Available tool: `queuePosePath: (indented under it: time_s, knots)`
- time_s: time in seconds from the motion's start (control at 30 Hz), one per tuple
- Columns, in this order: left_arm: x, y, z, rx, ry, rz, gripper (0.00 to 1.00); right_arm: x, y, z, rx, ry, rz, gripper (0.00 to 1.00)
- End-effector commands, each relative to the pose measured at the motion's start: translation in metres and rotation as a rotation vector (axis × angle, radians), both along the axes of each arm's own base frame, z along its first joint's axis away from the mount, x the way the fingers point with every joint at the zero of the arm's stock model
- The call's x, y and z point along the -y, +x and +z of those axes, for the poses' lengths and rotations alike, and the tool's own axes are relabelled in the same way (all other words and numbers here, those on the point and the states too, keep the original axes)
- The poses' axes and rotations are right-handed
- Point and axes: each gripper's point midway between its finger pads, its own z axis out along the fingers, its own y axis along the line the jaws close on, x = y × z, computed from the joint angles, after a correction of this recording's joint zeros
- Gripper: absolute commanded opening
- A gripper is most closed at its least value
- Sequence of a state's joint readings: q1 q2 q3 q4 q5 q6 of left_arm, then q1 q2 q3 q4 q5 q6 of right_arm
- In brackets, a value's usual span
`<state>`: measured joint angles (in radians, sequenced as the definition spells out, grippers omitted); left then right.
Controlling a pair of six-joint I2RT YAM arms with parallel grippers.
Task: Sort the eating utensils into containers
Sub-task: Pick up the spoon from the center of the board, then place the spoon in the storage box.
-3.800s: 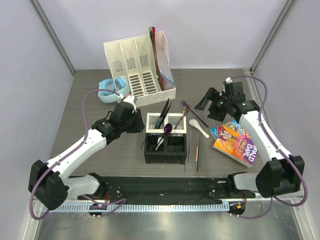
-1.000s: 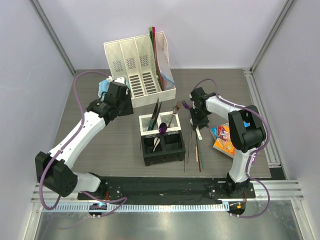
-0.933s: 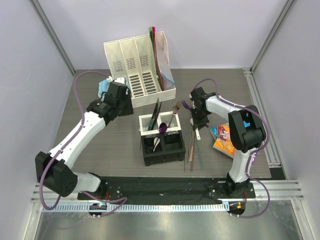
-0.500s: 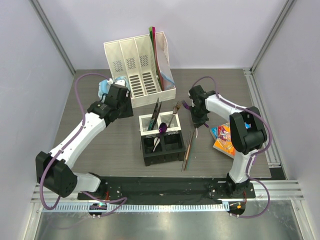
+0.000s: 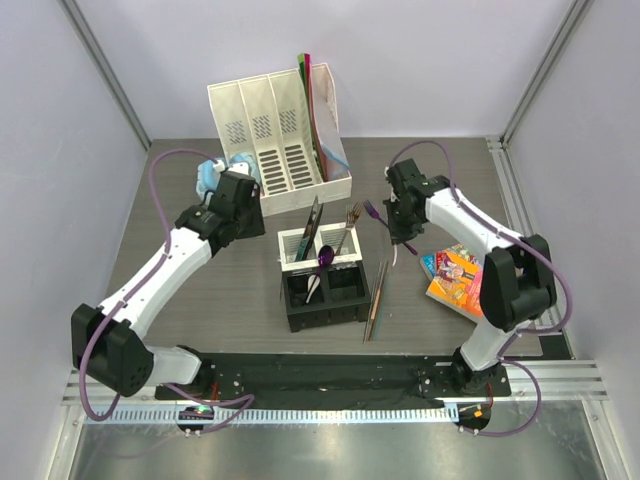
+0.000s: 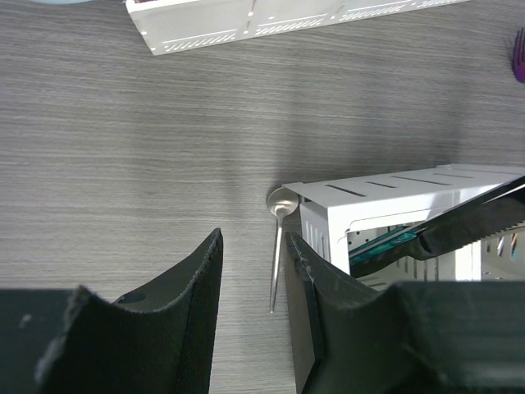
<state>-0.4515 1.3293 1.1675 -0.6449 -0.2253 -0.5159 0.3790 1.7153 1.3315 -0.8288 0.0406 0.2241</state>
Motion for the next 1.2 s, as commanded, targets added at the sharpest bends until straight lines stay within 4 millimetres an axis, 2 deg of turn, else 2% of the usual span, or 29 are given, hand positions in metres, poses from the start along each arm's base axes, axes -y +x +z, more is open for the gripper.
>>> queuePosePath:
  time_s: [0.0, 0.03, 0.1, 0.13, 0.2, 0.33, 0.4, 0.57, 0.63, 0.77, 1.0, 1.17]
  knots:
    - [-0.009, 0.001, 0.012, 0.059, 0.014, 0.025, 0.36, -0.009, -0.002, 0.058, 0.139, 0.099, -0.019, 0.01]
    - [-0.010, 0.000, 0.012, 0.059, 0.014, 0.027, 0.36, -0.008, -0.004, 0.073, 0.179, 0.118, -0.022, 0.01]
    - [-0.014, 0.001, 0.013, 0.063, 0.016, 0.049, 0.36, -0.008, -0.006, 0.086, 0.212, 0.141, -0.035, 0.01]
    - [-0.015, 0.002, 0.012, 0.062, 0.016, 0.058, 0.36, -0.016, -0.011, 0.095, 0.219, 0.188, -0.017, 0.01]
    - [-0.019, 0.004, 0.012, 0.060, 0.016, 0.088, 0.36, -0.018, -0.013, 0.117, 0.270, 0.228, -0.015, 0.01]
    - [-0.024, 0.006, 0.013, 0.063, 0.027, 0.111, 0.37, -0.035, -0.021, 0.150, 0.321, 0.322, 0.039, 0.01]
    - [-0.026, 0.005, 0.014, 0.063, 0.031, 0.119, 0.37, -0.051, -0.028, 0.167, 0.344, 0.386, 0.095, 0.01]
    - [-0.032, 0.003, 0.018, 0.069, 0.040, 0.138, 0.37, -0.083, -0.039, 0.198, 0.433, 0.512, 0.180, 0.01]
    - [-0.034, 0.001, 0.019, 0.072, 0.039, 0.143, 0.37, -0.098, -0.051, 0.207, 0.446, 0.554, 0.239, 0.01]
    - [-0.041, -0.004, 0.020, 0.086, 0.041, 0.156, 0.37, -0.116, -0.065, 0.226, 0.505, 0.598, 0.333, 0.01]
    - [-0.036, -0.004, 0.021, 0.085, 0.018, 0.141, 0.37, -0.152, -0.099, 0.219, 0.458, 0.656, 0.497, 0.01]
    - [-0.036, -0.006, 0.019, 0.078, 0.014, 0.137, 0.37, -0.181, -0.110, 0.192, 0.425, 0.621, 0.582, 0.01]
